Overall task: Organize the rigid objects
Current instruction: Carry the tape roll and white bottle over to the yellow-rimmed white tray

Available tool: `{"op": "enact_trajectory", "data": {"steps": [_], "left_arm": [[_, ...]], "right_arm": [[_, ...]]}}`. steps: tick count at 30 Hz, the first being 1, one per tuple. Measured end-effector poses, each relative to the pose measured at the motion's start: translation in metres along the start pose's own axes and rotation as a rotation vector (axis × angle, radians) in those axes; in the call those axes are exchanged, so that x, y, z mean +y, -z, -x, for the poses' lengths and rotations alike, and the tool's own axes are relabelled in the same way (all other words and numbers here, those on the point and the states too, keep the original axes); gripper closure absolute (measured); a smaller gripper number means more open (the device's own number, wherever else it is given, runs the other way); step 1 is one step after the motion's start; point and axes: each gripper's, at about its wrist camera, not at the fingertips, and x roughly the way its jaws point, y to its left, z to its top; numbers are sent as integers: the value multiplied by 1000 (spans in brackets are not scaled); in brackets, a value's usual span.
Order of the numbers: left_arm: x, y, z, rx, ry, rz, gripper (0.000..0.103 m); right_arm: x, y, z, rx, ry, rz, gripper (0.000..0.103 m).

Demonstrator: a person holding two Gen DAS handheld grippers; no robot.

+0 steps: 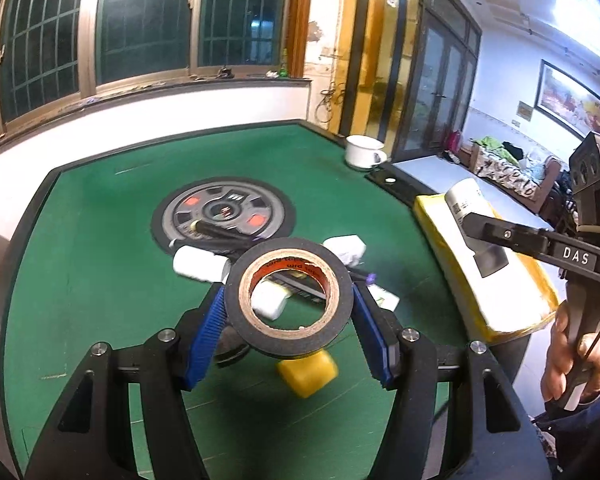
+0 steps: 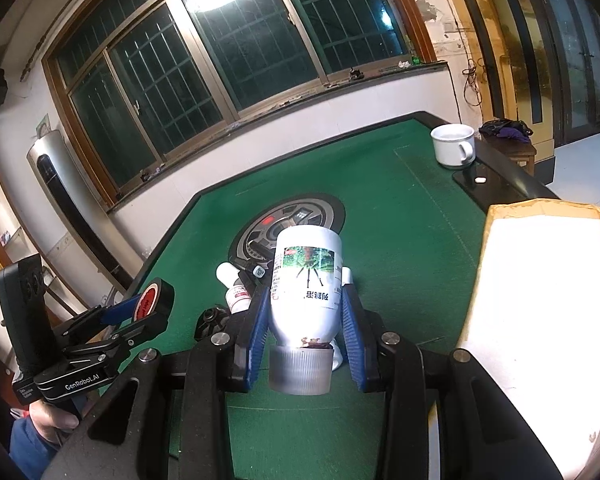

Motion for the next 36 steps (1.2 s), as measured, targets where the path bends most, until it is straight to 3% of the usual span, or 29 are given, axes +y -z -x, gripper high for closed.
{"op": "enact_trajectory", "data": {"steps": [20, 36], "left_arm": [[-76, -16, -17, 23, 117, -86, 42], [-112, -23, -32, 55, 166, -117, 42]], "right_arm": [[-58, -11, 48, -83, 61, -37, 71], [-84, -12, 58, -76, 88, -58, 71]]}}
